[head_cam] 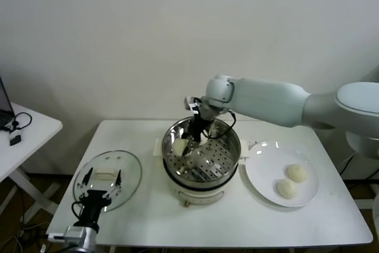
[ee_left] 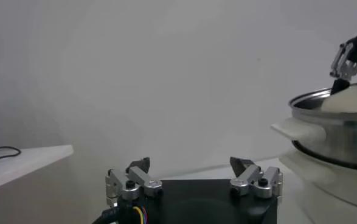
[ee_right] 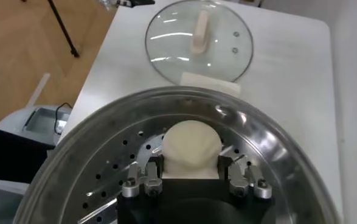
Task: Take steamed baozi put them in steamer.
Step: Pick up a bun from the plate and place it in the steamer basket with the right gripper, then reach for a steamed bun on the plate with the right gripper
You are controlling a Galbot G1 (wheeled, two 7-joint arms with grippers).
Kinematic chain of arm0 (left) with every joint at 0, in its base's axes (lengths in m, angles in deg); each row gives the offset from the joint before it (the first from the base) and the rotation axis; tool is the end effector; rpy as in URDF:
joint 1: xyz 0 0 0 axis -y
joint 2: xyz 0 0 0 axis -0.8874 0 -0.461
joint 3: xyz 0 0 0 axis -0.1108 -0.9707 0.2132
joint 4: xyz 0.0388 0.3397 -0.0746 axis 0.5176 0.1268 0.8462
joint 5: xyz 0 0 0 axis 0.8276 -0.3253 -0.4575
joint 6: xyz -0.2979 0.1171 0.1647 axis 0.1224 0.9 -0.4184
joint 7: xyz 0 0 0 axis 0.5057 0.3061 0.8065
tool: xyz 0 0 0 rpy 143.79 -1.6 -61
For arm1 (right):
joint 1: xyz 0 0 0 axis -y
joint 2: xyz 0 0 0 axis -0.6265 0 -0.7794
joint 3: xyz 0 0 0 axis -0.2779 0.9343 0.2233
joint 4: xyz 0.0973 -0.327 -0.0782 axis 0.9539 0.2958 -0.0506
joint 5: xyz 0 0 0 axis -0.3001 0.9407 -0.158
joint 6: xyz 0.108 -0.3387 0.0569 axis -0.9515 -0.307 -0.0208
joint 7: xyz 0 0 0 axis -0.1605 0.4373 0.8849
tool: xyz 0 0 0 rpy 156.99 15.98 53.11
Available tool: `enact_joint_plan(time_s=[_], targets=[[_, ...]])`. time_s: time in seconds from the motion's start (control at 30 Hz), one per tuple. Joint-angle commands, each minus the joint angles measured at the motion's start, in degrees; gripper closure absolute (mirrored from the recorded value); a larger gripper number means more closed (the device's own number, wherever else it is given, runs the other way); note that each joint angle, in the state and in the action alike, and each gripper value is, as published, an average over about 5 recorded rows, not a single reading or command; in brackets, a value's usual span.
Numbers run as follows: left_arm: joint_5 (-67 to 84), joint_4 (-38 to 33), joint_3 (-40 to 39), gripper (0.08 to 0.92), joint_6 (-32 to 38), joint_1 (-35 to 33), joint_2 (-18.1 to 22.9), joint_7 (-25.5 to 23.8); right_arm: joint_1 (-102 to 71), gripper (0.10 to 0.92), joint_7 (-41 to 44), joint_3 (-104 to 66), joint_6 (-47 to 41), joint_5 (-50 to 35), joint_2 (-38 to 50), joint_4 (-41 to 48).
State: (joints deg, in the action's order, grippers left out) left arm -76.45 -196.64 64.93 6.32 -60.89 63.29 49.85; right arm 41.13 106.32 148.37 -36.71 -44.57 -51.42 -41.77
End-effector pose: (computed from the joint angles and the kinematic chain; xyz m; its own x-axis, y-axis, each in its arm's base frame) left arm 0.1678 0.0832 -0.3389 -0.9956 -0.0414 0.0843 -0.0242 0.9805 0.1952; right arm 0.5793 0.1254 -0.1101 0.0497 -0.4118 0.9099 -0.9826 -0.1837 -0.0294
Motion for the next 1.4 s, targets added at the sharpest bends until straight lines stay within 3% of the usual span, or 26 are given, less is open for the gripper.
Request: enact_joint_plan(time_s=[0.03,0.63,1.0,1.4], targets=[[0.2,0.1,0.1,0.177,0.1,-0.1,0.1,0.0,-1.1,0.440,-0.1,0.5,-0.1,1.0,-2.1,1.4],[-0.1,-0.1,-0.2,0.177,0.0,-0.2,0.6,0.0,-1.9,0.438,1.0,0.5,0.9,3.8,-1.8,1.7],[-0.3,-0.2,0.0,0.177,-0.1,-0.3,0.7,0.0,0.0,0.212,2.9,0.1,2.0,4.3,-0.5,1.0],[-0.4,0.0,-0.7,0.177,-0.6,0.5,0.7,0.1,18.2,0.202,13.8,4.1,7.6,5.1,14.4,-9.6]])
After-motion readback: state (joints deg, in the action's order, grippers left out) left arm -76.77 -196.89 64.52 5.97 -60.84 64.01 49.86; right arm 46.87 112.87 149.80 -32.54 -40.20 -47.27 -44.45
